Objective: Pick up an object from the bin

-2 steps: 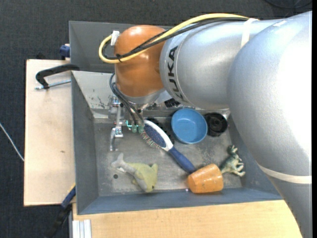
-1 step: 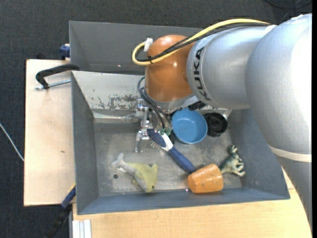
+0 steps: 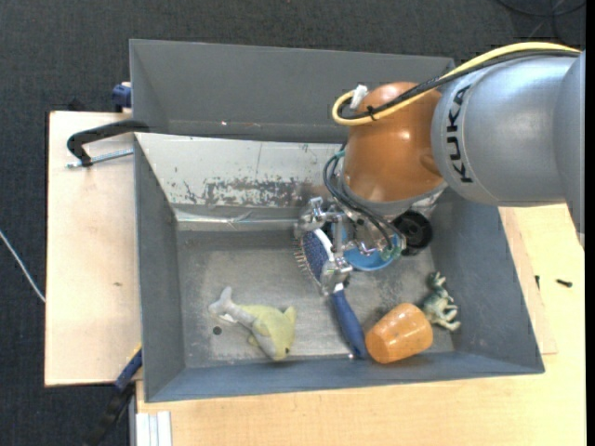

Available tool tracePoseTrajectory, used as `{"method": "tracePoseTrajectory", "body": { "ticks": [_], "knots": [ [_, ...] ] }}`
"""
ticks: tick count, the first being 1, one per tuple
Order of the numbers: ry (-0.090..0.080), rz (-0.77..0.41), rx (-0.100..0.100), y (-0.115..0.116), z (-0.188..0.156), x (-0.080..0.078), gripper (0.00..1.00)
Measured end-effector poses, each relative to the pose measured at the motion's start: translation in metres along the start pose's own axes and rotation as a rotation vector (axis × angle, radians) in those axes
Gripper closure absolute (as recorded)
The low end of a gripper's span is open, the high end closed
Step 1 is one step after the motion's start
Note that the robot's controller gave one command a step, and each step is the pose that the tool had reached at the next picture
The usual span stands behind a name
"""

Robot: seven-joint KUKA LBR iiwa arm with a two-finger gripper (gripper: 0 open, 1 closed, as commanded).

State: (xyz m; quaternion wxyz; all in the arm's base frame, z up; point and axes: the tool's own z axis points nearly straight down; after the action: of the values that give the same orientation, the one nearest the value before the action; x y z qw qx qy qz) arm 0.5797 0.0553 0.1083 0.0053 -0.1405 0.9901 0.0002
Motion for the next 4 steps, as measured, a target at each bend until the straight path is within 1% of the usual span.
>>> {"method": "tracePoseTrajectory", "body": {
  "ticks": [1,2,3,4],
  "knots": [
    [0.006,-0.254,-0.015,-0.043,0.024,-0.012,0.0],
    [-0.002,-0.241,-0.007,-0.091,-0.001,0.021,0.0],
    [0.002,-0.856,-0.004,-0.105,-0.017,0.007,0.0],
    [0.0,-0.984,-0.012,-0.106,0.022,0.014,0.0]
  ]
}}
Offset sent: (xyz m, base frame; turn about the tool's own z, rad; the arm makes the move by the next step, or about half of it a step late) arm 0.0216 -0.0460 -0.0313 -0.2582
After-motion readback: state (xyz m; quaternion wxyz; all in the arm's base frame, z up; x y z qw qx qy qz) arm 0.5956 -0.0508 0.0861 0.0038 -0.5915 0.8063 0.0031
